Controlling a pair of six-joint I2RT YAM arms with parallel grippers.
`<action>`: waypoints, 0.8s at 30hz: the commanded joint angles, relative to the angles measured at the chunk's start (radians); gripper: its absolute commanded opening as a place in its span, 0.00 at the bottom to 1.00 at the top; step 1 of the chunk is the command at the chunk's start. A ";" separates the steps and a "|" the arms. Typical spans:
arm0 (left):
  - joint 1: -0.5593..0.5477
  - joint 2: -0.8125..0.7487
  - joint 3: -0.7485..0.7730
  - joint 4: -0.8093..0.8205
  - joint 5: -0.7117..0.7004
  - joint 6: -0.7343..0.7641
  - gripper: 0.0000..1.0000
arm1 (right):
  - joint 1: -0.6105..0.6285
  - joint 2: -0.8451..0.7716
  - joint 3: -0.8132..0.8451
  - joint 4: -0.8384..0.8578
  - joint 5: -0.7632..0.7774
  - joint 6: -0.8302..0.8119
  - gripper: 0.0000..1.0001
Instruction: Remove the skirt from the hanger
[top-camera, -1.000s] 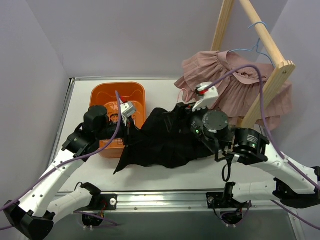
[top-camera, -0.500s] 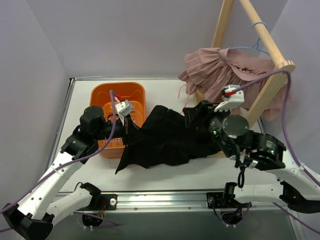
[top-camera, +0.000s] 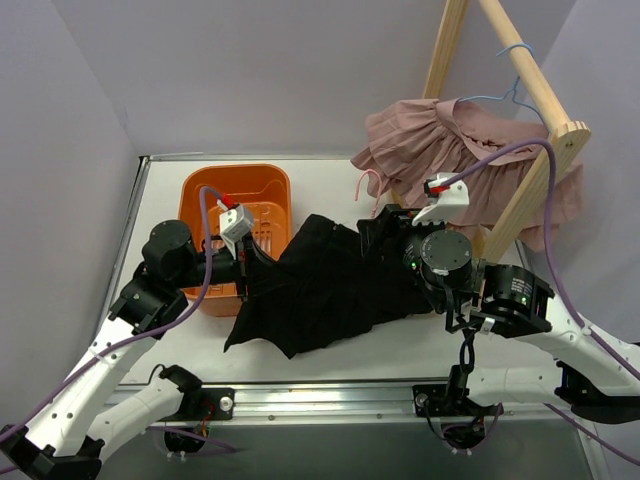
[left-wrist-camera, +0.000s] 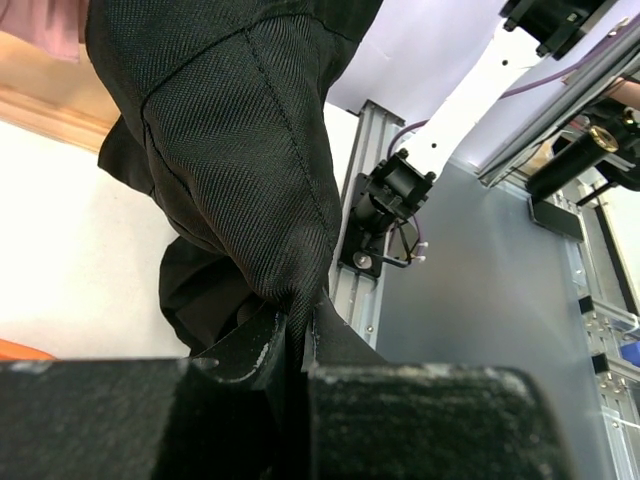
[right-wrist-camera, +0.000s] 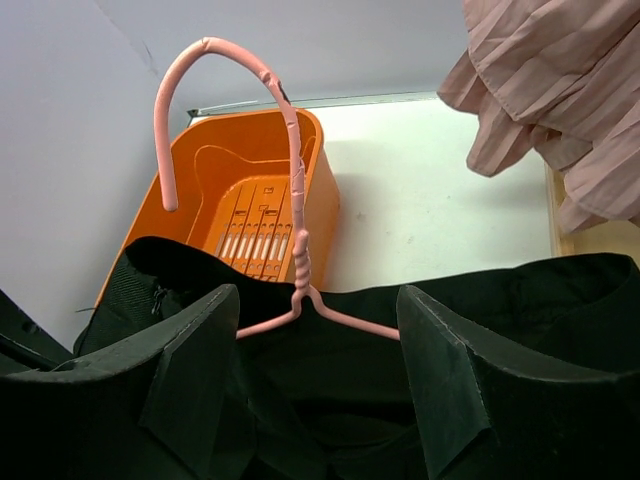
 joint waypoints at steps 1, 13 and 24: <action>0.000 -0.030 0.002 0.140 0.055 -0.025 0.02 | 0.005 -0.003 -0.002 0.021 0.040 0.021 0.60; 0.000 -0.033 0.019 0.197 0.089 -0.063 0.02 | 0.003 0.015 -0.034 0.050 0.023 0.027 0.53; -0.002 -0.035 0.036 0.133 0.102 -0.034 0.45 | 0.002 0.041 0.025 0.000 0.109 0.032 0.00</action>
